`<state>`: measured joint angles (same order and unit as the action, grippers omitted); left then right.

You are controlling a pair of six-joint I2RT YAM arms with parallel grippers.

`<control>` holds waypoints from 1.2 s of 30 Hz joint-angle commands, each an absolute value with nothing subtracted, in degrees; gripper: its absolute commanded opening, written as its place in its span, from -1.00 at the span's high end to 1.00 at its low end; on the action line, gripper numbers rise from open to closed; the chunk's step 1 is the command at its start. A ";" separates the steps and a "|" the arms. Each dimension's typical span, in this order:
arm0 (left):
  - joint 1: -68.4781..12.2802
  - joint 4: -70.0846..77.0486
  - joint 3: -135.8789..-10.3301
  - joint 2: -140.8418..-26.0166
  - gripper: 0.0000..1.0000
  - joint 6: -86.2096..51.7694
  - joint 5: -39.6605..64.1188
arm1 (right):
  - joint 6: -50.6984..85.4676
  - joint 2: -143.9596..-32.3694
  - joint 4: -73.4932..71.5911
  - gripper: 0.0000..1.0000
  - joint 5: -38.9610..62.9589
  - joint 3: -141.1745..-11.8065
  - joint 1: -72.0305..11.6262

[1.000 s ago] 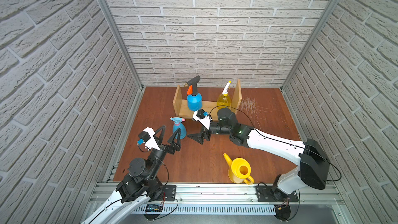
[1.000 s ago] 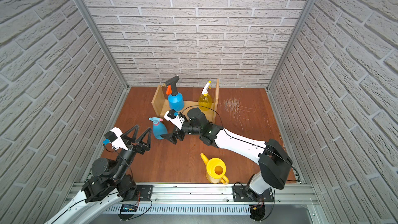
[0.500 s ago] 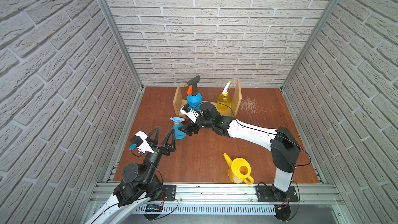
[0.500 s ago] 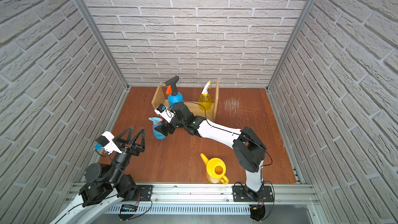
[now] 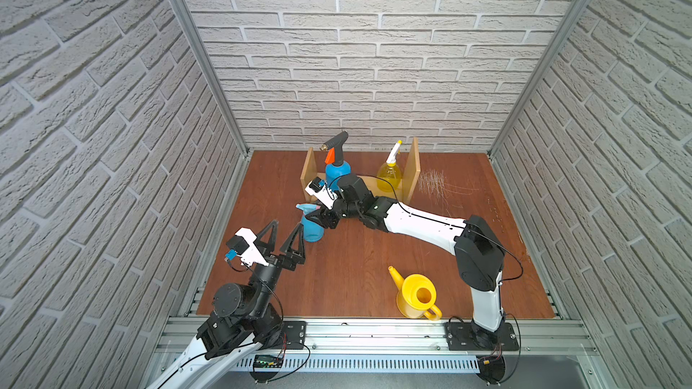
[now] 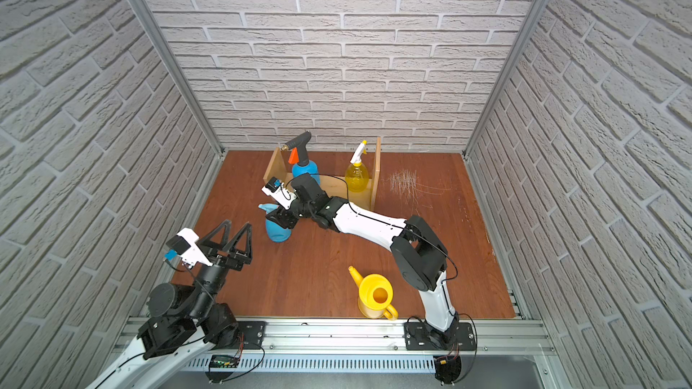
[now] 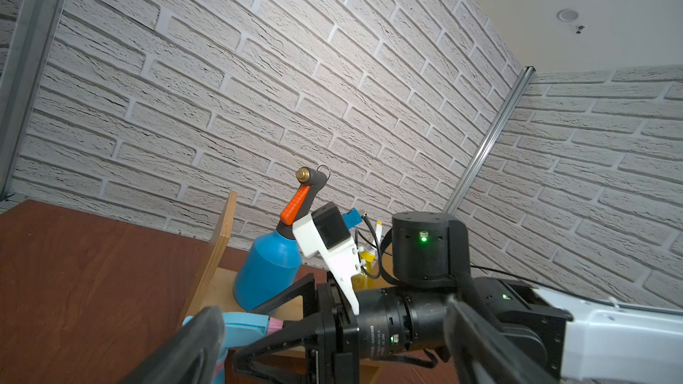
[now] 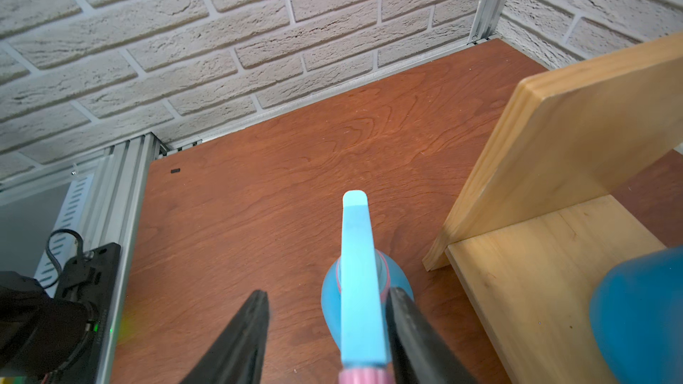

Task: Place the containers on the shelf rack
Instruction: 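Pick up a container from the center of the board.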

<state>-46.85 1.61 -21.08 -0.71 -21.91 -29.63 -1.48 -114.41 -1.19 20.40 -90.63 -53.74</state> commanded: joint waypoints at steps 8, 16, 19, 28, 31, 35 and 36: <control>-47.12 2.69 -20.48 -0.06 -0.97 -21.01 -30.33 | -1.07 -113.82 -1.48 0.56 21.84 -90.26 -54.00; -47.22 3.49 -20.51 -0.05 -0.97 -20.68 -27.99 | 0.84 -102.63 -3.04 0.78 22.16 -83.37 -54.01; -47.69 5.42 -20.48 -0.72 -0.95 -19.50 -24.33 | 0.02 -96.64 0.75 0.89 22.28 -80.10 -53.80; -48.34 11.40 -24.41 -16.61 -0.95 -15.11 -2.14 | -0.91 -67.95 8.78 0.93 24.75 -59.19 -47.18; -48.27 11.42 -26.37 -24.17 -0.95 -12.80 3.69 | -1.11 -61.12 7.96 0.94 28.47 -52.49 -43.30; -48.18 10.24 -28.13 -32.17 -0.96 -7.47 10.35 | -1.50 -55.53 7.17 0.93 34.13 -46.31 -38.05; -48.17 10.16 -28.28 -33.76 -0.96 -6.60 11.02 | -1.26 -54.53 5.95 0.94 35.37 -45.01 -37.35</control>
